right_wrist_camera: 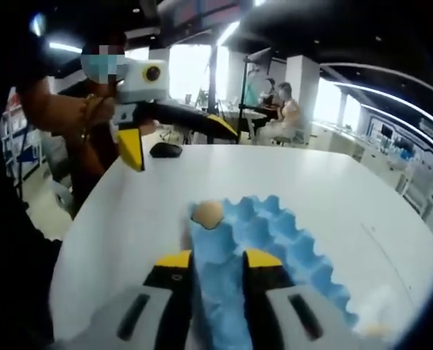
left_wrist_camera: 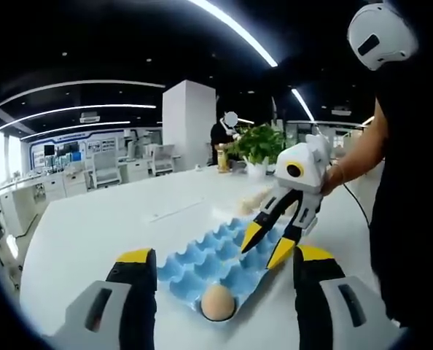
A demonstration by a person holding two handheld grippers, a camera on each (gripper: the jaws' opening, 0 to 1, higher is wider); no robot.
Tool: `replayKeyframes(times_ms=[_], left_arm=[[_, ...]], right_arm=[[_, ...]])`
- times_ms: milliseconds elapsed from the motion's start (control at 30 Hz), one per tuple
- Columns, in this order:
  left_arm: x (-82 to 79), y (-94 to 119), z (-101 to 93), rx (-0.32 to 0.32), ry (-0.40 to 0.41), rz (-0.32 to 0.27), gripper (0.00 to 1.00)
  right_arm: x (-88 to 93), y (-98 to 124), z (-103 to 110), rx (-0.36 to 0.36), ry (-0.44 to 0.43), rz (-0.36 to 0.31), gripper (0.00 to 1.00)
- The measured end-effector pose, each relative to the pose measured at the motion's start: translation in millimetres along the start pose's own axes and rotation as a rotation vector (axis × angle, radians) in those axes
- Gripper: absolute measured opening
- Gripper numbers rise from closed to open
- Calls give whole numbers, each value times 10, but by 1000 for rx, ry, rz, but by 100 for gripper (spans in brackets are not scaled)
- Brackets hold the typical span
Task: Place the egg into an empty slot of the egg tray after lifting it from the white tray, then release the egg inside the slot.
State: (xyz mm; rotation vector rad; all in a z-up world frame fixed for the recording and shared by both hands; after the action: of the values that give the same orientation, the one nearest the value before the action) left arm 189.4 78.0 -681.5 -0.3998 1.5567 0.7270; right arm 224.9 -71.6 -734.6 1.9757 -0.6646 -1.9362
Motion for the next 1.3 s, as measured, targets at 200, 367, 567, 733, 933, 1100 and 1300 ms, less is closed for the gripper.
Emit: replayKeyframes(times_ms=[200,367,567,733,933,1100,1300], left_arm=[[-6,-2,-9,0,-2,0,78],[-11,2,-21,1,-4,-2,78],[-23,-21,-32,3,-7,-3,77],[-34,-29,-60,12,-9,0,77],[-40,-25,-58,14,-13,5,77],[-45,-29,-54,15,-14,6,77],[-39,-24,-56,16,-12,9,77]], right_arm=[[13,88,-1,9,-19,-36,25],[13,167,-43,35,-44,-57,26],[72,225,-6,28,-34,-30,27],[101,256,26,28,-36,-31,28],[144,302,23,36,-41,-25,29],[170,338,19,43,-43,-22,29],[195,362,32,45,-41,-14,30]])
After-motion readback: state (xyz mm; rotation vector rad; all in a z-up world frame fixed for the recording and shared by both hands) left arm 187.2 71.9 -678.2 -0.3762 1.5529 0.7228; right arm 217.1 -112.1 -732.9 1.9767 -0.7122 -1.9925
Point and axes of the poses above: the point that each gripper's makers call its tool centre point, and the gripper's own axes: y roughly backward along the fingers, z roughly to its left, x roughly out of its underside, the point moved 6 cm from there along y, roughly backward along the fingers, and after that the axes turned 4 degrees about -x, right-handed, at the moved point
